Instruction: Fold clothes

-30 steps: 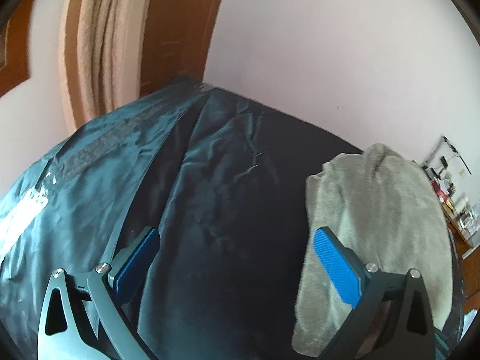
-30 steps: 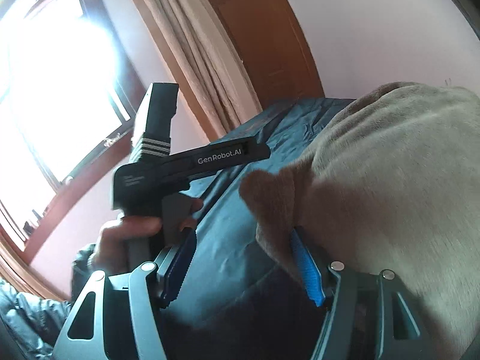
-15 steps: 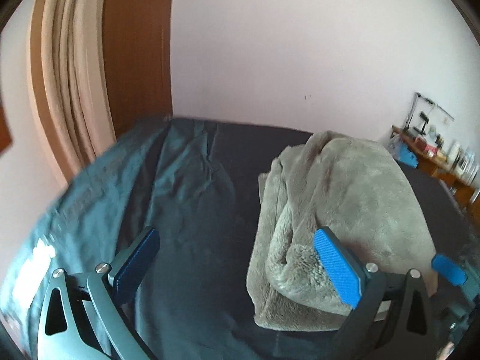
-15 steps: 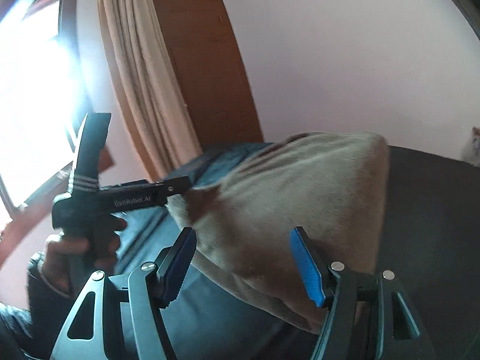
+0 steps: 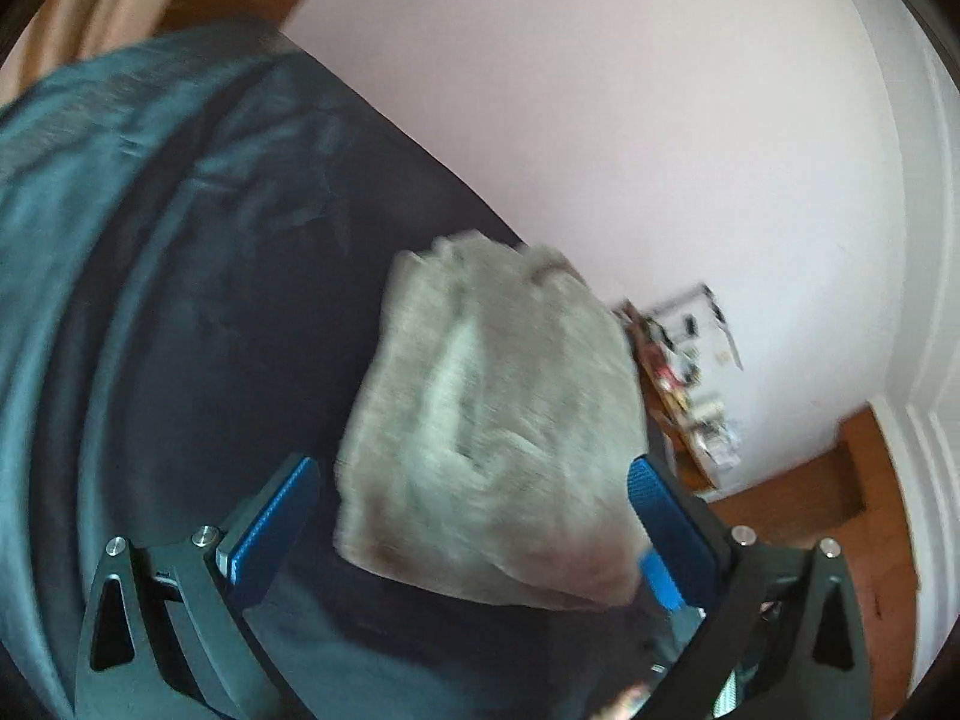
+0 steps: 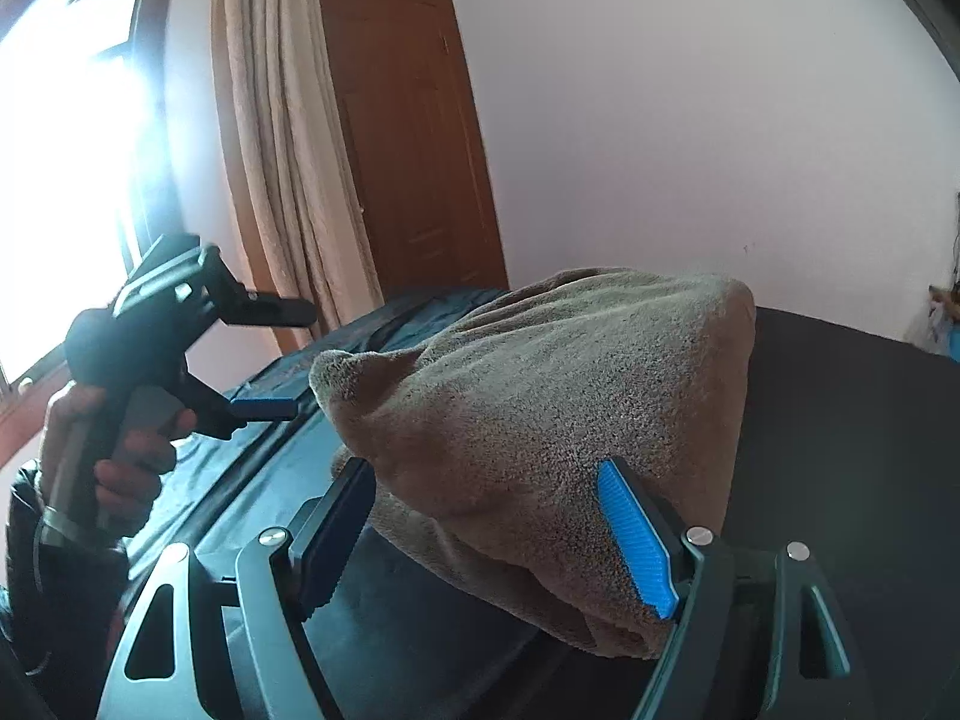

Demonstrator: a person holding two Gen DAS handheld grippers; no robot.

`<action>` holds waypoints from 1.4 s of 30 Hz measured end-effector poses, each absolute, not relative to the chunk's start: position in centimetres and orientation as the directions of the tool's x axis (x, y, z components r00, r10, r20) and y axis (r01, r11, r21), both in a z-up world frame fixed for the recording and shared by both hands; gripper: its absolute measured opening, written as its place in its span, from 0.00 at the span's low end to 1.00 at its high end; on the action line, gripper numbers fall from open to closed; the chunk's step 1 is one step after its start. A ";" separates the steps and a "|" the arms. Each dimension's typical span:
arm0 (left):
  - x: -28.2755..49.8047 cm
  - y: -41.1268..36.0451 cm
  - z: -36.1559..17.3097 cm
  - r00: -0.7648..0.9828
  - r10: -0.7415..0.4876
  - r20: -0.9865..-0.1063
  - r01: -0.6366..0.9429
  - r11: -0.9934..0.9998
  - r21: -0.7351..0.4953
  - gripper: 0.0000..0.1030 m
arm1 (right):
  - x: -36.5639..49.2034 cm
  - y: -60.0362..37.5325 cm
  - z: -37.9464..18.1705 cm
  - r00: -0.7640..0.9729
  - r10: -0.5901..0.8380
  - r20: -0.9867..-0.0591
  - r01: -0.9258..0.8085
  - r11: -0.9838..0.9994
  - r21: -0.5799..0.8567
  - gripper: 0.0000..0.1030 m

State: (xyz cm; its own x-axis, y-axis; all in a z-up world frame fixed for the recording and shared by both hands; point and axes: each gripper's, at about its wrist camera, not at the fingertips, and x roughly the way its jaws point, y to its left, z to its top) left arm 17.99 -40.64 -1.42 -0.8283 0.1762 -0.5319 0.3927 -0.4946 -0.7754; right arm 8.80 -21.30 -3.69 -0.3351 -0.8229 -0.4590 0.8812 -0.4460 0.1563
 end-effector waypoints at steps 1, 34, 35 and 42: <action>17.6 -40.4 -1.5 -0.828 0.199 -0.524 0.379 -0.489 -0.786 1.00 | 8.8 -21.2 -3.7 -0.335 -0.824 -0.457 0.881 -0.446 0.157 0.76; 18.9 -37.5 -4.7 -0.799 0.008 -0.602 0.480 -0.595 -0.645 0.28 | 9.1 -22.6 0.3 -0.393 -0.842 -0.370 0.894 -0.444 0.060 0.77; 18.6 -37.6 -4.4 -0.795 -0.006 -0.607 0.485 -0.607 -0.630 0.29 | 9.4 -23.2 0.1 -0.375 -0.846 -0.379 0.905 -0.422 0.046 0.77; 18.5 -38.7 -5.9 -0.774 -0.036 -0.632 0.518 -0.608 -0.601 0.72 | 5.7 -26.8 -4.9 -0.317 -0.767 -0.558 0.891 -0.442 0.101 0.77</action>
State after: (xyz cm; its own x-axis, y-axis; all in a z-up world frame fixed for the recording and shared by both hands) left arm 18.53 -38.71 -5.89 -0.7743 -0.0356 -0.6318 0.5184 -0.6084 -0.6010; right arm 5.69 -26.85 -4.86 -0.3169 -0.7667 -0.5583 0.8915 -0.4418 0.1007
